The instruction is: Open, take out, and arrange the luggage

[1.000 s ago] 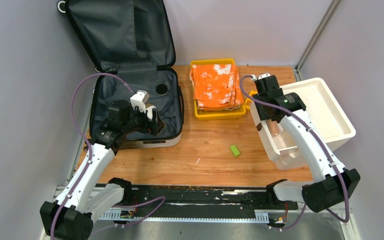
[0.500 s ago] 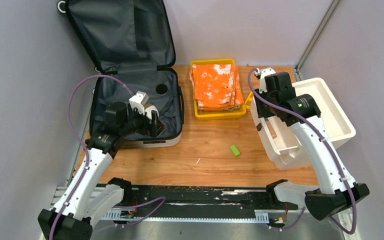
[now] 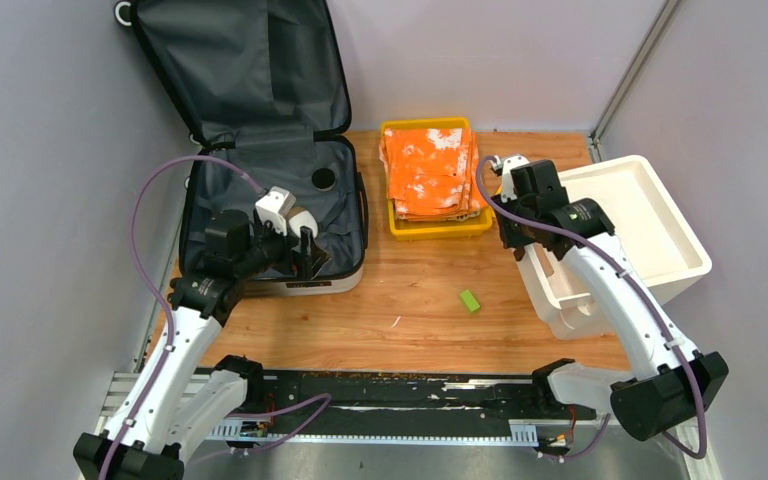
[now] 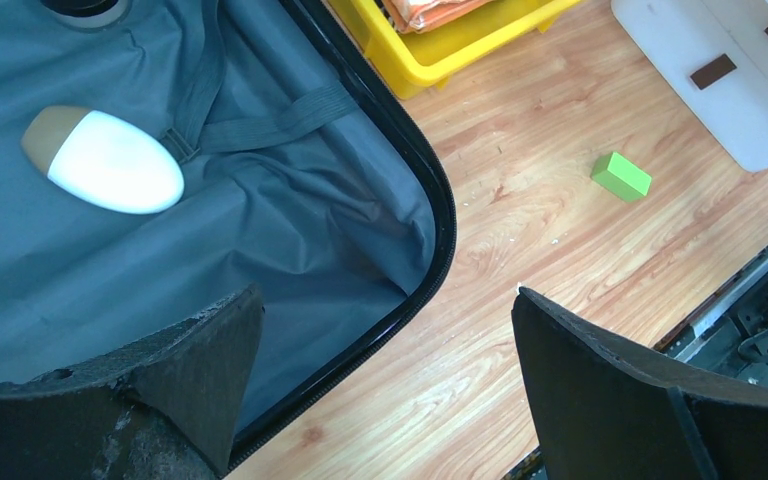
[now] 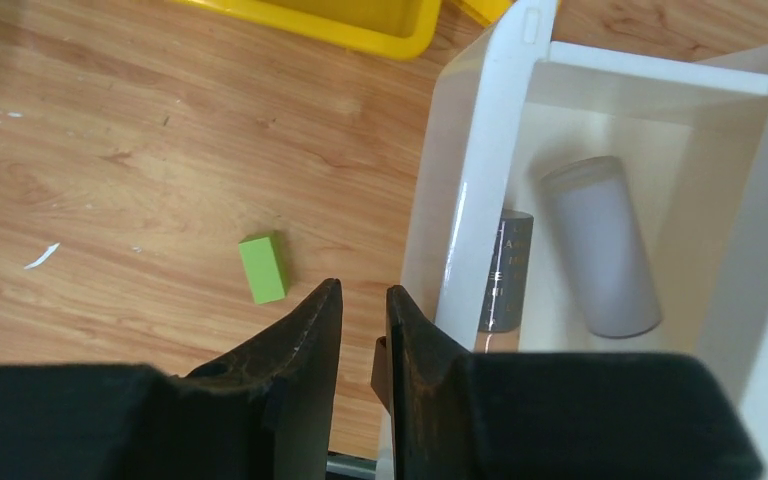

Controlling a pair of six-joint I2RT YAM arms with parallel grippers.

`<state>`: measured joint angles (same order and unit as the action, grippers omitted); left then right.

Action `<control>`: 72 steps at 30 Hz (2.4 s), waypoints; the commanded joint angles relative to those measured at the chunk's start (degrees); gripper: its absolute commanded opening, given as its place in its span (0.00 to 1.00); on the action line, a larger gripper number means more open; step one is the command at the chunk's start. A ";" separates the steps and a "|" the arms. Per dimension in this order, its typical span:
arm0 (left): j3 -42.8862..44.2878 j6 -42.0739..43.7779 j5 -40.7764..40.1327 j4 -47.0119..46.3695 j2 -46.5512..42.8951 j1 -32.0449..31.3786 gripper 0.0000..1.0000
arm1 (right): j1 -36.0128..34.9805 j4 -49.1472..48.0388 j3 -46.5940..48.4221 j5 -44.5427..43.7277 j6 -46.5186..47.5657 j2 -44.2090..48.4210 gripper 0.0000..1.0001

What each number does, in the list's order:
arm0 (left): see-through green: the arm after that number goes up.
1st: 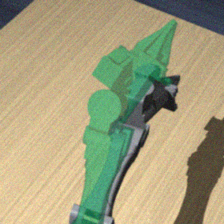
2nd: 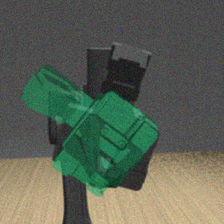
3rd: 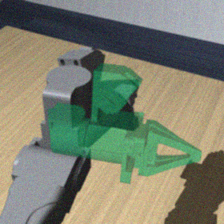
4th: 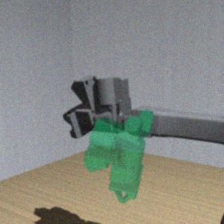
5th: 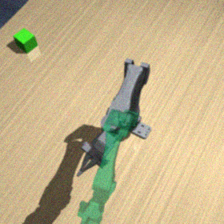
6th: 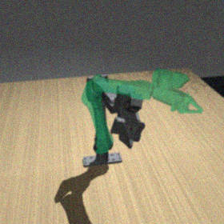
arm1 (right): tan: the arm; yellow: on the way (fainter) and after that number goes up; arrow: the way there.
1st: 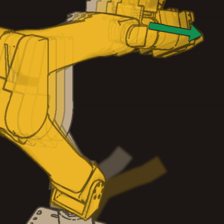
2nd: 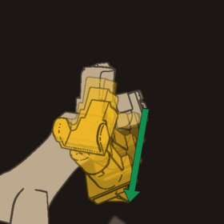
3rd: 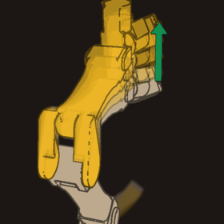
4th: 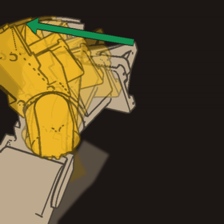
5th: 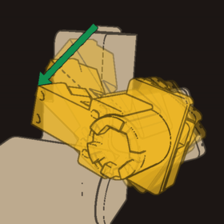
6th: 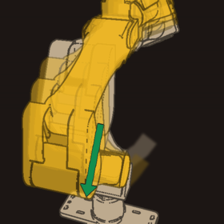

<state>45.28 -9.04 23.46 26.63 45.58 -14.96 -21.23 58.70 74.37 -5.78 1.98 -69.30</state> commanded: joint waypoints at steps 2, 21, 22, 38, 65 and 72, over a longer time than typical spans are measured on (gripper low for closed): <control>-0.27 1.22 0.42 -1.15 -0.71 -0.07 1.00 | -0.17 -2.85 -0.77 -14.38 3.29 -0.38 0.24; -0.10 1.65 -0.22 -0.88 -0.71 -0.07 1.00 | -0.17 -1.89 -3.54 -27.09 10.50 0.03 0.25; -0.10 1.59 -0.24 -0.88 -0.79 -0.07 1.00 | -0.13 -1.78 -3.73 -27.83 10.46 -0.16 0.25; -0.18 1.30 -0.09 -1.03 -1.46 -0.07 1.00 | -0.05 -1.71 -4.82 -35.01 10.30 -0.67 0.31; 1.30 2.79 0.77 1.02 -3.38 -0.37 1.00 | -6.74 7.20 -2.17 -23.38 18.70 -10.68 0.35; 1.83 3.24 0.47 1.51 -3.75 -1.11 1.00 | -7.24 11.20 -5.39 -32.43 18.43 -15.36 0.42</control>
<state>45.15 -7.11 23.86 28.58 42.63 -15.31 -28.45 66.50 70.22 -32.77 18.31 -84.68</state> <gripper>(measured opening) 0.998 0.381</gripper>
